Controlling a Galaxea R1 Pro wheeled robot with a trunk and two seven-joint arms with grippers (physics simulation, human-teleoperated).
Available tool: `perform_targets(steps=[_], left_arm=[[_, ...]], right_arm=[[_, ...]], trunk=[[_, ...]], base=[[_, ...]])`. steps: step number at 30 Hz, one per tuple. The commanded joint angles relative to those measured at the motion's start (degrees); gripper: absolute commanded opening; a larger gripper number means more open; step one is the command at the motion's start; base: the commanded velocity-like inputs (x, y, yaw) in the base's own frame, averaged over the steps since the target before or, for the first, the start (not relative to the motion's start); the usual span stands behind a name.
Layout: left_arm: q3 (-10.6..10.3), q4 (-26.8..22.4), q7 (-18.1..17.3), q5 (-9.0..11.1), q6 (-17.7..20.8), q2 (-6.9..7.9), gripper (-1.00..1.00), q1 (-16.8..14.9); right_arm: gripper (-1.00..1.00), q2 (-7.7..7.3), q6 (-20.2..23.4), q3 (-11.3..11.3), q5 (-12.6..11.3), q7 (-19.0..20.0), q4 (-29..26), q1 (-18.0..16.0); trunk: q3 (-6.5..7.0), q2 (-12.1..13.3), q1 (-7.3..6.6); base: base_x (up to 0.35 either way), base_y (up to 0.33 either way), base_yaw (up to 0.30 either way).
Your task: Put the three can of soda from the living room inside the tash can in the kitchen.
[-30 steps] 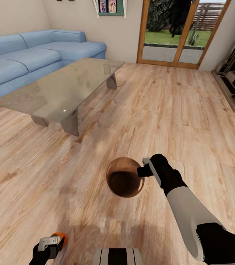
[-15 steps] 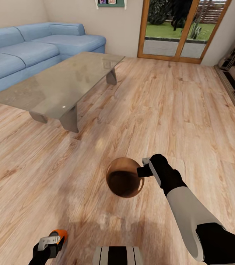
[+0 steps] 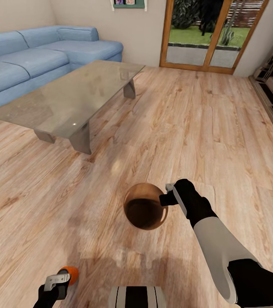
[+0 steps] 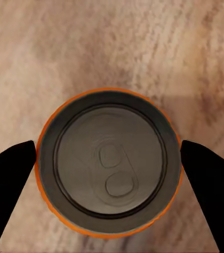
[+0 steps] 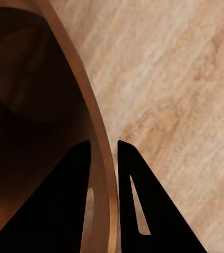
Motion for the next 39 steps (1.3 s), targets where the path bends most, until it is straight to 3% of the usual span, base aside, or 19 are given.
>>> perform_targets(steps=[1, 11, 39], left_arm=[[0.0, 0.2, 0.0, -0.1, 0.1, 0.02, -1.00, 0.0], [0.1, 0.5, 0.0, 0.1, 0.4, 0.06, -1.00, 0.0], [0.1, 0.5, -0.1, 0.0, 0.6, 0.06, -1.00, -0.1]], right_arm=[[-1.00, 0.03, 0.1, 0.0, -1.7, 0.2, 0.0, 0.0], [-1.00, 0.22, 0.1, 0.0, -1.6, 0.2, 0.0, 0.0], [-1.00, 0.32, 0.1, 0.1, -1.6, 0.2, 0.0, 0.5]], trunk=[[0.00, 0.0, 0.00], [0.00, 0.0, 0.00], [6.20, 0.4, -0.72]], base=[[0.000, 0.000, 0.000], [0.000, 0.000, 0.000], [0.000, 0.000, 0.000]])
